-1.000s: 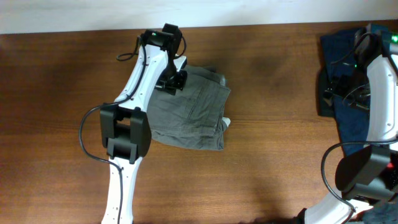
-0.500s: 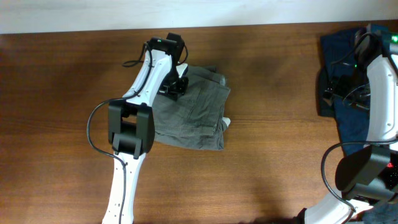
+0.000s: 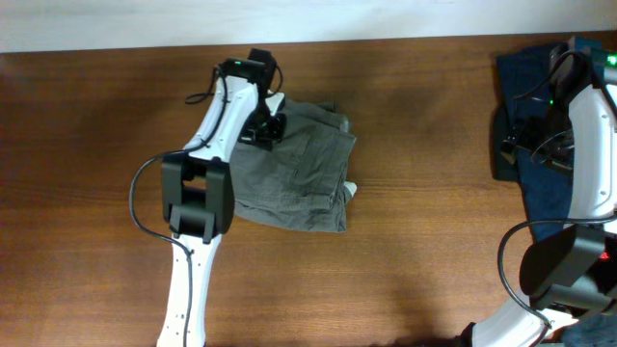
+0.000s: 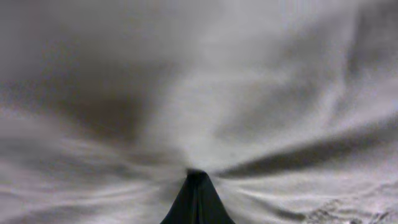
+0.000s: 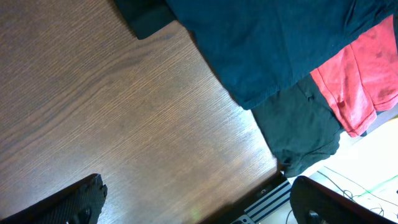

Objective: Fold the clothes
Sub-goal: 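Grasp the top edge of the folded grey trousers with the left gripper, then drag the folded trousers leftward toward the table's left edge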

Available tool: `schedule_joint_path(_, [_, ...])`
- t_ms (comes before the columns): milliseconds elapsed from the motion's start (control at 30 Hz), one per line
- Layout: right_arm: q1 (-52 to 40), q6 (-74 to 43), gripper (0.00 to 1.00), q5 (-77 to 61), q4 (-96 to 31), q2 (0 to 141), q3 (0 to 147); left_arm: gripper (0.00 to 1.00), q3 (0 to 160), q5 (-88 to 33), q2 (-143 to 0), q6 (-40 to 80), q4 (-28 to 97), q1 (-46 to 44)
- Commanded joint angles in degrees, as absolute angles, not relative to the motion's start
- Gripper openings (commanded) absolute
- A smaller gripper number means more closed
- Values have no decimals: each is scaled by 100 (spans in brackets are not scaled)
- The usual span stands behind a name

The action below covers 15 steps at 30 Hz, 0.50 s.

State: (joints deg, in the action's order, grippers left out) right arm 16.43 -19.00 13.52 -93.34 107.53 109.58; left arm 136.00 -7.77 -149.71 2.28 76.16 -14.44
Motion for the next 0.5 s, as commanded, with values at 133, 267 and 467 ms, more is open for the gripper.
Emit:
schedule_joint_path(133, [1658,-1887,99,1463,-9338,10750,10949,1,13579,-447,-15668,519,7218,-537])
schedule_joint_path(267, [1658,-1887,99,1463,-9338,10750,10949,1,13579,-447,-15821,711,7116,-117])
schedule_joint_path(467, [1656,-1887,99,1463,-9338,10750,10949,1,13579,-445,-15911,1260,7070,722])
